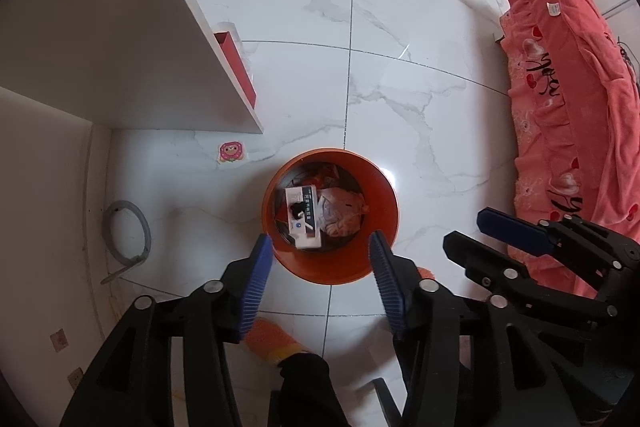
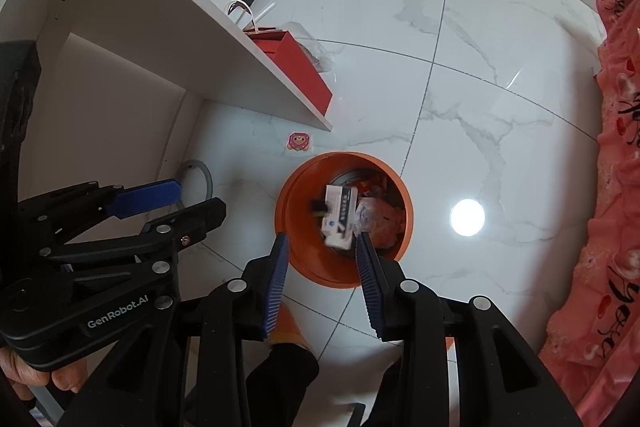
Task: Collect trash
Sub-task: 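Open both tools to drop the hair tie and rope into the bucket, then move both tools back over the desk toward the wrapper and tape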
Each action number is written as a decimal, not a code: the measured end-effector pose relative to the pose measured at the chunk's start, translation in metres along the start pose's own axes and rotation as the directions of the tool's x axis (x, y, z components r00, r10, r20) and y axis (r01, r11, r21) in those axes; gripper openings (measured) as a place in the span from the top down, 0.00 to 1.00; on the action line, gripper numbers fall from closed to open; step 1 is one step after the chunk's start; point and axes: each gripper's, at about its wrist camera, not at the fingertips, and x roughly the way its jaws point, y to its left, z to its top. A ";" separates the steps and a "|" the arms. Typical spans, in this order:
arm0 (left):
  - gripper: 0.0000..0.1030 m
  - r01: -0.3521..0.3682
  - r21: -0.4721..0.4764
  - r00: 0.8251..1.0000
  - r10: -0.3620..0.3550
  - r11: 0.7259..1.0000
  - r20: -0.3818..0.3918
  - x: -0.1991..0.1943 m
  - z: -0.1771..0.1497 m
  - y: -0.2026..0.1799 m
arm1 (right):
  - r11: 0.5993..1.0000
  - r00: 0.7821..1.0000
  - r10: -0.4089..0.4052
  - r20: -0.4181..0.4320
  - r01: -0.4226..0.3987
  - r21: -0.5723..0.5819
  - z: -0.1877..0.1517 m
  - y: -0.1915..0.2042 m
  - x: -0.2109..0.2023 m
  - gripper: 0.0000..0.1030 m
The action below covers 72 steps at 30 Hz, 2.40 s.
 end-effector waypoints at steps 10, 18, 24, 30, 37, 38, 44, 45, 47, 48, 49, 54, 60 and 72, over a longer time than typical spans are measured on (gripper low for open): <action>0.41 -0.010 0.011 1.000 0.010 1.000 0.004 -0.008 0.000 -0.004 | 1.000 1.000 -0.002 0.011 0.002 0.012 -0.002 -0.001 -0.018 0.65; 0.41 -0.025 0.026 0.999 0.023 0.999 0.048 -0.050 -0.006 -0.012 | 1.000 0.997 0.009 0.071 -0.009 -0.013 -0.007 0.007 -0.079 0.65; 0.41 -0.028 0.022 0.994 0.026 0.999 0.110 -0.094 -0.018 -0.022 | 0.999 0.990 0.030 0.137 -0.024 -0.047 -0.012 0.021 -0.140 0.60; 0.28 -0.042 0.004 0.974 0.040 0.999 0.223 -0.161 -0.036 -0.026 | 0.994 0.971 0.076 0.227 -0.057 -0.091 -0.020 0.039 -0.214 0.59; 0.23 -0.092 -0.062 0.929 0.108 0.994 0.354 -0.228 -0.067 -0.015 | 0.974 0.945 0.132 0.299 -0.068 -0.215 -0.029 0.076 -0.280 0.53; 0.23 -0.094 -0.075 0.923 0.115 0.993 0.366 -0.235 -0.070 -0.014 | 0.969 0.941 0.146 0.307 -0.074 -0.235 -0.031 0.083 -0.289 0.53; 0.19 -0.121 -0.148 0.883 0.175 0.981 0.435 -0.275 -0.092 -0.005 | 0.944 0.925 0.196 0.326 -0.087 -0.319 -0.037 0.116 -0.315 0.52; 0.19 -0.128 -0.160 0.874 0.188 0.979 0.447 -0.282 -0.097 -0.001 | 0.937 0.922 0.206 0.329 -0.089 -0.339 -0.039 0.125 -0.320 0.51; 0.19 -0.138 -0.181 0.866 0.207 0.974 0.456 -0.289 -0.103 0.004 | 0.926 0.917 0.223 0.330 -0.093 -0.367 -0.042 0.138 -0.326 0.49; 0.19 -0.142 -0.196 0.861 0.218 0.970 0.460 -0.293 -0.108 0.009 | 0.918 0.915 0.234 0.327 -0.097 -0.385 -0.042 0.147 -0.328 0.48; 0.19 -0.147 -0.215 0.856 0.233 0.965 0.462 -0.297 -0.112 0.015 | 0.911 0.914 0.244 0.323 -0.101 -0.400 -0.043 0.155 -0.327 0.48; 0.19 -0.163 -0.322 0.834 0.305 0.933 0.461 -0.316 -0.139 0.044 | 0.854 0.910 0.297 0.287 -0.119 -0.506 -0.044 0.211 -0.324 0.48; 0.15 -0.155 -0.469 0.818 0.380 0.869 0.433 -0.332 -0.174 0.097 | 0.778 0.909 0.354 0.221 -0.154 -0.609 -0.046 0.284 -0.309 0.48; 0.15 -0.131 -0.696 0.831 0.461 0.706 0.312 -0.336 -0.236 0.225 | 0.652 0.913 0.396 0.098 -0.204 -0.730 -0.039 0.431 -0.243 0.48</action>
